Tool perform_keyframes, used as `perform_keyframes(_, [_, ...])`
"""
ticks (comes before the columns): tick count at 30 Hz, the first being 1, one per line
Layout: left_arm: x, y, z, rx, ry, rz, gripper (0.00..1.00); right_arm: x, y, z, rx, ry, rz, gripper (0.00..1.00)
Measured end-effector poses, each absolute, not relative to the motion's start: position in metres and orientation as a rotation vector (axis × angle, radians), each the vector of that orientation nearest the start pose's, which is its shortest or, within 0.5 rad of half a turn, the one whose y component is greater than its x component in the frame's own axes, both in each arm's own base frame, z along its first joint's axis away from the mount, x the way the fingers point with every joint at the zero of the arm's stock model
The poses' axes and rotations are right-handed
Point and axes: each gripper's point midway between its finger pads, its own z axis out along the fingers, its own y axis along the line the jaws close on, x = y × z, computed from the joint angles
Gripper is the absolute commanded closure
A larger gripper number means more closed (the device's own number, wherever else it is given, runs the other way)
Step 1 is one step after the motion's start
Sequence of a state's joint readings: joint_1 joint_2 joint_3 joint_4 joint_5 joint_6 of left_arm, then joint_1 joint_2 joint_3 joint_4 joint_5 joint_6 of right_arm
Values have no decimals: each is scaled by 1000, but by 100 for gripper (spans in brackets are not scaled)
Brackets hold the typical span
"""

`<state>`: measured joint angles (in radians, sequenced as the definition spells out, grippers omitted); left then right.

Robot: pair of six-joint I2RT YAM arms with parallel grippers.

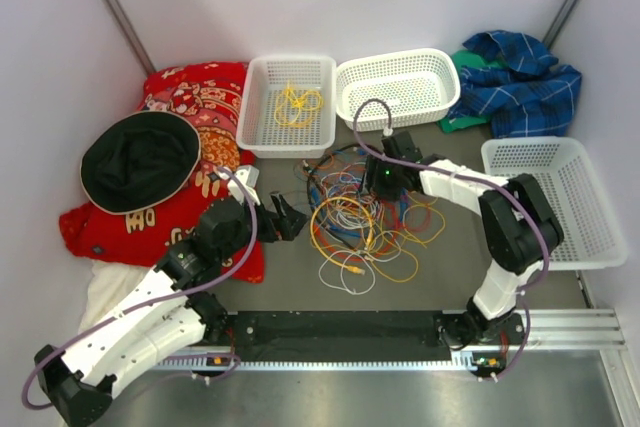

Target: Untangle the cables

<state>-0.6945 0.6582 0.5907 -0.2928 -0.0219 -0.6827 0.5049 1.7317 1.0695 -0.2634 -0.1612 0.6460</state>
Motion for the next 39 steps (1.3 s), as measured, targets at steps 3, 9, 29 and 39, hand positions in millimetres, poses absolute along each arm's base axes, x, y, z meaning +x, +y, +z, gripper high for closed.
perform_keyframes(3, [203, -198, 199, -4, 2039, -878, 1, 329, 248, 54, 82, 2629, 665, 100])
perform_keyframes(9, [204, -198, 196, -3, 2050, -868, 1, 323, 238, 66, 49, 2621, 619, 100])
perform_keyframes(29, [261, -232, 288, 106, 1737, -863, 1, 234, 179, 336, -156, 2004, 704, 100])
perform_keyframes(39, [280, -290, 314, 250, 1544, -1068, 1, 219, 173, 314, -152, 2073, 704, 100])
